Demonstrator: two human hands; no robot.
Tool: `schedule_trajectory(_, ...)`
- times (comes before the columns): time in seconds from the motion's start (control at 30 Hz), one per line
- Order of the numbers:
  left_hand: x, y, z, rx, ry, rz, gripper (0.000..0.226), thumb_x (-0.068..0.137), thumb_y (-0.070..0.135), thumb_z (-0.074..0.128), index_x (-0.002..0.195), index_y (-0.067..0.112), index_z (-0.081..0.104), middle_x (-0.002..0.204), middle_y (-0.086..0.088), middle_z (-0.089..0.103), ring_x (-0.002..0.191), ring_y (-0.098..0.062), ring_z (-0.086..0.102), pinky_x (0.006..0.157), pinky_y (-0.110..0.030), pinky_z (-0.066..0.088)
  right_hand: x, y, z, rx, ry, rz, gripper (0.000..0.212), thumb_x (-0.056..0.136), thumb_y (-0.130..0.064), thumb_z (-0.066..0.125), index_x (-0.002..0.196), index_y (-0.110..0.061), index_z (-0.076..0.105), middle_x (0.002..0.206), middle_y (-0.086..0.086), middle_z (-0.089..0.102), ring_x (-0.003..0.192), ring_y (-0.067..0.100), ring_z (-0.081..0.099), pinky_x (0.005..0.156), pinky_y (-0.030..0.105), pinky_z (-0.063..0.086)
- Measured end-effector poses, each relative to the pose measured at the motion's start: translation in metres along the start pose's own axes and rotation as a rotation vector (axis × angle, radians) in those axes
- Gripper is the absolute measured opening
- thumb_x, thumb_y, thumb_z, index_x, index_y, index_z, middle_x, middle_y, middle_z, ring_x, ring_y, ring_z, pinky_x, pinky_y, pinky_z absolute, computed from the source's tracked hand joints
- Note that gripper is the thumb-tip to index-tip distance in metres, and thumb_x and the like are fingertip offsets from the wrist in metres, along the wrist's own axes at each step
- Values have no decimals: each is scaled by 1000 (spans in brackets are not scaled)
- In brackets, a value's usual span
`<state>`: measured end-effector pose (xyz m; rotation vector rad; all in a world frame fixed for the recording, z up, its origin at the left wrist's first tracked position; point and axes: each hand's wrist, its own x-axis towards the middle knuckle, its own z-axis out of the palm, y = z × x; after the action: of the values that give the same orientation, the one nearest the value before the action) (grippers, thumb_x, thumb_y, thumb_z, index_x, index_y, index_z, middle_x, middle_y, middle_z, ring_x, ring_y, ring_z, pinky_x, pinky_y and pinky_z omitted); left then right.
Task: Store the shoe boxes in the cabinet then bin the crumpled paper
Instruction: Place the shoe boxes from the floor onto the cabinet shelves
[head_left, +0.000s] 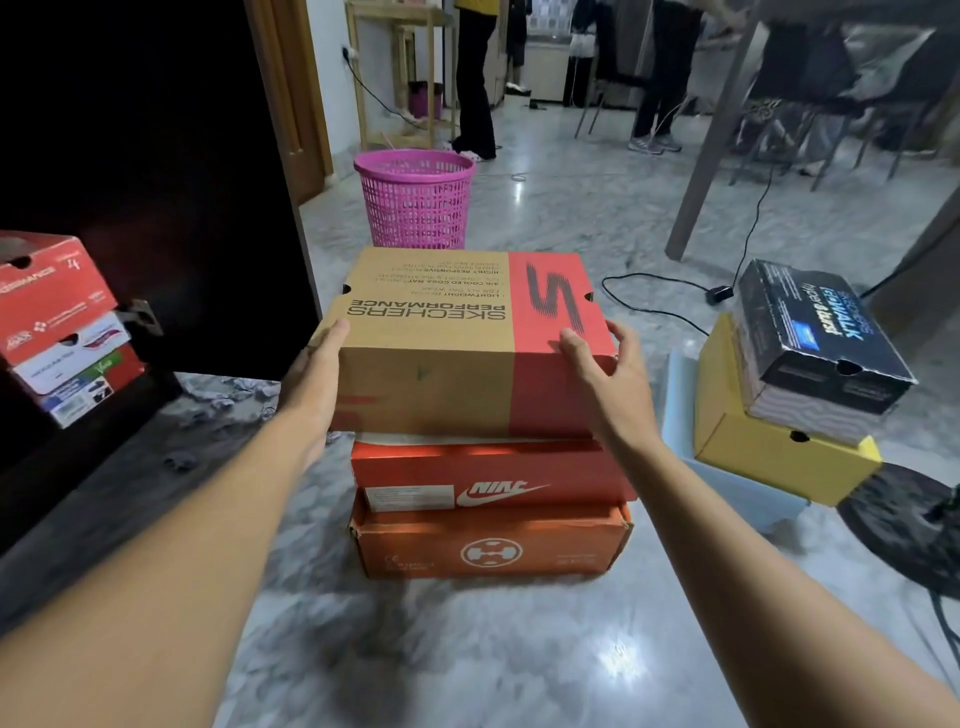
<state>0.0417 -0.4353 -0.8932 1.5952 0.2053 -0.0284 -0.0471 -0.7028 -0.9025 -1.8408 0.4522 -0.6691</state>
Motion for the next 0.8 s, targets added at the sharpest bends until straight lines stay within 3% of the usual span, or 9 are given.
schedule_trajectory(0.1, 4, -5, -1, -32, -38, -6, 51, 59, 76, 57, 97, 45, 71, 111, 8, 72, 107, -20, 65, 101, -48, 47, -3, 1, -1, 42, -54, 12, 76, 71, -82, 60, 133, -40, 46, 118, -14, 70, 120, 7, 59, 105, 44, 46)
schedule_trajectory(0.17, 1, -3, -1, -57, 10, -7, 51, 61, 72, 58, 96, 38, 72, 107, 5, 73, 104, -21, 66, 99, -48, 49, -4, -3, 1, 49, -54, -3, 82, 70, -83, 60, 137, -38, 46, 123, -13, 68, 123, 7, 57, 107, 43, 44)
schedule_trajectory(0.23, -2, 0, -3, -77, 60, -22, 50, 63, 68, 58, 93, 32, 72, 103, 1, 74, 100, -22, 68, 97, -49, 51, -4, -12, 6, 55, -30, -12, 74, 74, -77, 61, 135, -37, 48, 123, -14, 66, 120, 7, 58, 106, 41, 45)
schedule_trajectory(0.43, -4, 20, -21, -152, 157, -104, 42, 64, 66, 59, 92, 37, 68, 105, 0, 72, 99, -23, 67, 88, -46, 55, 15, -71, 34, 54, 33, -24, 54, 77, -65, 60, 124, -39, 54, 112, -13, 66, 108, 11, 60, 95, 35, 47)
schedule_trajectory(0.53, -14, 42, -37, -175, 170, -137, 39, 66, 66, 61, 93, 38, 67, 105, 0, 72, 95, -22, 69, 84, -46, 56, 24, -92, 44, 67, -13, -18, 58, 73, -70, 57, 123, -40, 55, 110, -14, 67, 105, 10, 61, 96, 37, 49)
schedule_trajectory(0.67, -47, 78, -68, -167, 242, -192, 35, 76, 64, 60, 101, 40, 63, 111, 3, 69, 99, -21, 66, 92, -53, 50, 20, -124, 54, 93, -126, 11, 63, 72, -76, 54, 124, -39, 55, 113, -13, 68, 105, 12, 64, 97, 43, 50)
schedule_trajectory(0.8, -82, 117, -104, -174, 408, -192, 35, 79, 59, 62, 106, 35, 64, 104, 2, 69, 89, -20, 67, 82, -45, 55, 7, -167, 73, 167, -255, 20, 63, 73, -76, 55, 124, -40, 56, 112, -13, 69, 105, 12, 65, 97, 45, 51)
